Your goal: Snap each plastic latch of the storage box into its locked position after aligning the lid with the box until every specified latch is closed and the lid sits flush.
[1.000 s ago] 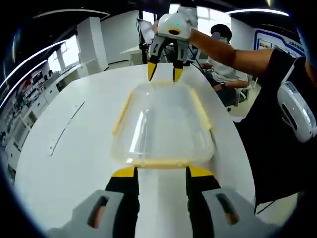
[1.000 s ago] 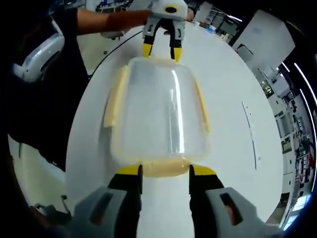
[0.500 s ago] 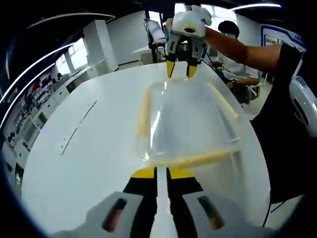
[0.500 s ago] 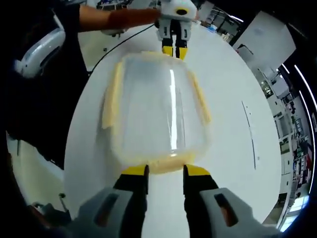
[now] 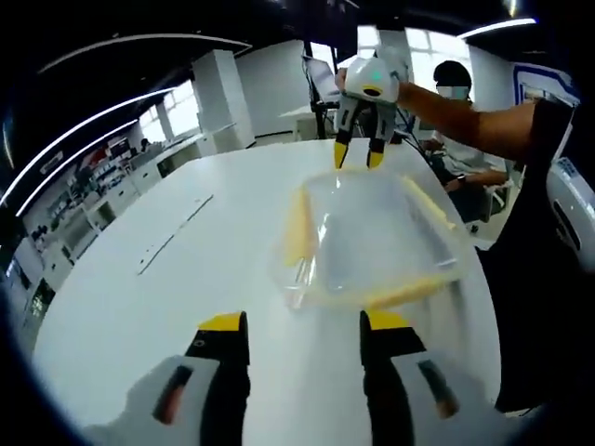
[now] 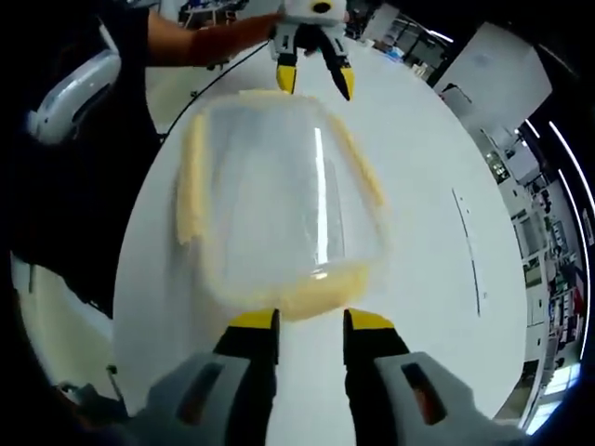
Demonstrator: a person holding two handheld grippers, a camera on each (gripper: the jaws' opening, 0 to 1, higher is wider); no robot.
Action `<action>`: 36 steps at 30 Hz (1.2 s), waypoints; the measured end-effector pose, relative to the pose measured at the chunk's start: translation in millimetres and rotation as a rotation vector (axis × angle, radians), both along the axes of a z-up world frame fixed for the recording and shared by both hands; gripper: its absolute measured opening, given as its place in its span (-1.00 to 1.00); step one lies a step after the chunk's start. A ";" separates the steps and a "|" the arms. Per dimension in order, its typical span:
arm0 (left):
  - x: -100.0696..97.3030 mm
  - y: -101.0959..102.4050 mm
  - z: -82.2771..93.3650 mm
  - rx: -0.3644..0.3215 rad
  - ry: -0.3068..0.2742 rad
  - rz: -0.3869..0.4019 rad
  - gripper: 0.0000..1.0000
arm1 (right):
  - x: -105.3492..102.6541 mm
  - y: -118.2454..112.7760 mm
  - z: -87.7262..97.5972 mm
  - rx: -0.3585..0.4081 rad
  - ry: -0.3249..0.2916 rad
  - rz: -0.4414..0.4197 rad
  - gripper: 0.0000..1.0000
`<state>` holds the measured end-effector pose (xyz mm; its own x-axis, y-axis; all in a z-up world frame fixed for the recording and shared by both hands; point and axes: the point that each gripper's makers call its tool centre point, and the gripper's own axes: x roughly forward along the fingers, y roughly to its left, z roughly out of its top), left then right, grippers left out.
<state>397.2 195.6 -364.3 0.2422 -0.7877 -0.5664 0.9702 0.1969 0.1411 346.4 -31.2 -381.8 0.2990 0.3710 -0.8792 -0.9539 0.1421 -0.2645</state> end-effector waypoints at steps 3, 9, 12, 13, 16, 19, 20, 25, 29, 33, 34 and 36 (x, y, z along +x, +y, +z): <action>-4.1 9.4 -2.4 -0.019 0.011 0.021 -0.03 | -0.6 -0.6 1.4 0.004 -0.006 -0.002 -0.53; -40.7 8.7 -2.1 -0.147 0.116 -0.040 -0.01 | -4.9 -8.7 1.8 0.090 0.007 -0.002 -0.37; -50.9 6.5 -11.3 -0.150 0.054 -0.051 0.22 | -0.8 -19.2 -0.2 0.116 -0.028 -0.037 0.34; -51.7 5.8 -12.3 -0.160 0.044 -0.041 0.33 | -1.8 -19.2 -0.9 0.160 -0.019 -0.060 0.54; -57.9 -0.7 -2.8 -0.270 0.052 -0.039 0.68 | -6.2 -13.0 1.8 0.233 -0.032 -0.005 1.00; -61.4 -1.2 -2.9 -0.323 0.060 -0.040 0.89 | -19.4 -9.0 0.9 0.271 -0.004 0.018 1.00; -60.3 -1.5 -4.5 -0.330 0.055 -0.039 0.93 | -20.7 -7.2 0.4 0.273 0.004 0.027 1.00; -64.1 -6.8 -7.7 -0.357 0.075 -0.038 0.92 | -20.0 -4.2 4.3 0.235 0.001 0.080 0.85; -65.0 -9.4 -12.8 -0.340 0.063 -0.028 0.73 | -19.3 -3.8 6.4 0.197 0.020 0.122 0.43; -67.0 -10.2 -19.3 -0.311 0.067 -0.028 0.50 | -15.9 -1.3 11.1 0.172 0.030 0.157 0.19; -66.7 -10.5 -18.3 -0.310 0.051 -0.026 0.51 | -15.2 -0.2 12.0 0.167 0.037 0.162 0.14; -67.3 -10.9 -16.1 -0.312 0.047 -0.029 0.47 | -13.3 1.3 16.0 0.170 0.054 0.175 0.16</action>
<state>330.0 184.7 -380.4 0.1967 -0.9314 -0.3062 0.9800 0.1961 0.0330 333.2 -29.9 -365.8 0.1713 0.5569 -0.8127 -0.9800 0.0118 -0.1985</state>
